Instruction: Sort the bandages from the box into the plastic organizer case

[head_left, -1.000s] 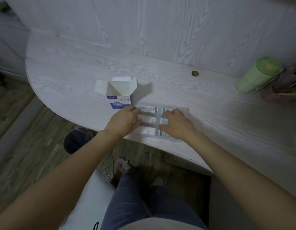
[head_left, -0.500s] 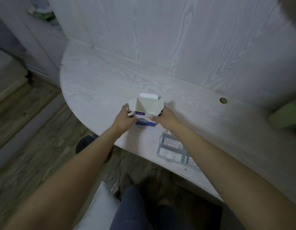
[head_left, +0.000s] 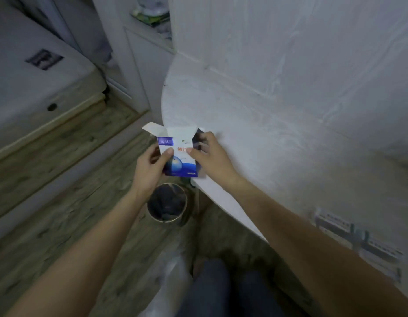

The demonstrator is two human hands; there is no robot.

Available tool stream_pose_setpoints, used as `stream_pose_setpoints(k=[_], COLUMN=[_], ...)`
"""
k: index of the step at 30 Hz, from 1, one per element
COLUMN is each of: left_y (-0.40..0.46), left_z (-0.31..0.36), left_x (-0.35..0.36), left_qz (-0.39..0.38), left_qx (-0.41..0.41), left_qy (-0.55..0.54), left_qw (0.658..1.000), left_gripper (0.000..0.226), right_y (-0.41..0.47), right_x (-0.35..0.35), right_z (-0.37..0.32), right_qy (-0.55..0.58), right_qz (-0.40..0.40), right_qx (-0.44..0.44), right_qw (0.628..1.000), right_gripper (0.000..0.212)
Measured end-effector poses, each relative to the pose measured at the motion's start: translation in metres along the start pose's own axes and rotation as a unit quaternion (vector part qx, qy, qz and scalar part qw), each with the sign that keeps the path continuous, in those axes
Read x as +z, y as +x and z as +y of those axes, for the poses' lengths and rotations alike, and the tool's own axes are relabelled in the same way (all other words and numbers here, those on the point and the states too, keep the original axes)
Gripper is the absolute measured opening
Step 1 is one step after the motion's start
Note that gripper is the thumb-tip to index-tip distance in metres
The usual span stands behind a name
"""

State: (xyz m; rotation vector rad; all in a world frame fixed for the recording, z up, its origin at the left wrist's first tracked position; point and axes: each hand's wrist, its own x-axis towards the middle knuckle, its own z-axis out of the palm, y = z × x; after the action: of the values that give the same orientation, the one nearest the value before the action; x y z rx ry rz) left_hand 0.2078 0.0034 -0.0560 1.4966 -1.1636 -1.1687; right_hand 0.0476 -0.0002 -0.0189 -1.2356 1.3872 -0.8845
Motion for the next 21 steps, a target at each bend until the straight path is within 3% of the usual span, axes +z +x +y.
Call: stream_pose_setpoints(k=[6,11,18,21], left_y=[-0.003,0.008,0.039,0.071], left_z=[-0.067,-0.162,-0.273,-0.303], left_x=[-0.051,-0.066,-0.061,-0.055], left_qz=[0.091,0.104,0.06,0.055], left_qx=[0.027,0.001,-0.041,-0.091], left_qy=[0.013,0.044,0.099,0.123], left_qw=[0.995,0.994,0.992,0.987], left_gripper=[0.031,0.036,0.026,0.029], right_y=[0.015,0.035,0.077,0.101], right_x=[0.075,0.125,0.179,0.193], right_z=[0.051,0.139,0.256,0.281], right_qy=[-0.01,-0.007,-0.056,-0.112], right_qz=[-0.063,-0.097,-0.01,-0.016], right_qx=[-0.02,0.018,0.053,0.078], right_qw=[0.998,0.995,0.997,0.991], right_gripper=[0.046,0.047,0.039,0.035])
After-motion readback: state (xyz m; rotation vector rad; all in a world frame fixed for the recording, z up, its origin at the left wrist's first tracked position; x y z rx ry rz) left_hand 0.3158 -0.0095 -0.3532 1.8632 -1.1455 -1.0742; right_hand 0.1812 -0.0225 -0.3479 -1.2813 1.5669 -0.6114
